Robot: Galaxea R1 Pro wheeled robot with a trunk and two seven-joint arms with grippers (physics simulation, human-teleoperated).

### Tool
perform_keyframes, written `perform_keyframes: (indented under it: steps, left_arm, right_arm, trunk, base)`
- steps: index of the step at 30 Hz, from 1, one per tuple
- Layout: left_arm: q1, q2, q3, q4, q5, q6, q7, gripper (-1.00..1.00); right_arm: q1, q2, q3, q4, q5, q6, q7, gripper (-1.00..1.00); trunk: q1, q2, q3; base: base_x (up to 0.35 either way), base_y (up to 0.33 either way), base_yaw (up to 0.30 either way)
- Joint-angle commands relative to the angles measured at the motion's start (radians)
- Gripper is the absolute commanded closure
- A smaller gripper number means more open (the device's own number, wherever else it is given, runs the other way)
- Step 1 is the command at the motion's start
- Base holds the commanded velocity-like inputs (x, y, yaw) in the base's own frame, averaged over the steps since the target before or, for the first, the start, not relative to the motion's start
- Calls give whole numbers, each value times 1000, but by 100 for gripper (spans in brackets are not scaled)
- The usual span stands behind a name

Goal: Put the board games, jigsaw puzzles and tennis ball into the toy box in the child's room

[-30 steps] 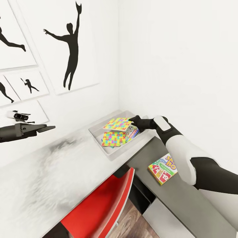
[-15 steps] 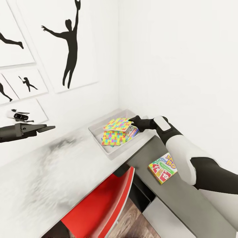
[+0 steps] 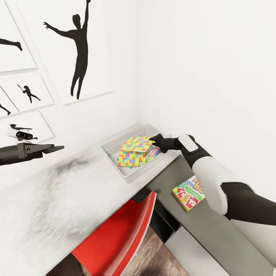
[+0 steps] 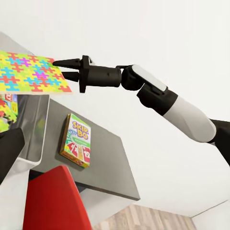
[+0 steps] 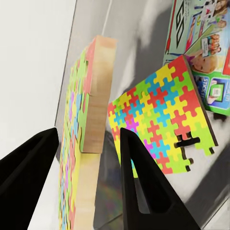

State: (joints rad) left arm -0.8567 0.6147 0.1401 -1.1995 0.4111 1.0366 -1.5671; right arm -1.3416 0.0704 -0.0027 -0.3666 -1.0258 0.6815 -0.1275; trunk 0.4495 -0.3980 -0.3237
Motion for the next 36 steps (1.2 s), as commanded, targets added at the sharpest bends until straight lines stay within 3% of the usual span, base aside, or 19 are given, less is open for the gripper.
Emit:
perform_keyframes:
  steps: [1,15,16,36]
  left_arm:
    - [-1,0,-1,0,0,11,-4,-100]
    - [-1,0,-1,-1,0,11,-4,-100]
    - [-1,0,-1,-2,0,11,-4,-100]
    - [-1,0,-1,-2,0,11,-4,-100]
  right_arm:
    - [-1,0,0,-2,-11,2,-10,100]
    - [-1,0,-1,-1,-11,1,-8,100]
    - [-1,0,-1,-1,-11,1,-8,-100]
    - [-1,0,-2,0,-11,1,-6,-100]
  trunk:
    - [1,-2,-3]
    - [1,-2,-5]
    - [1,-2,-5]
    - [1,-2,-5]
  base:
    - [0,0,0]
    - [0,0,0]
    - [0,0,0]
    - [0,0,0]
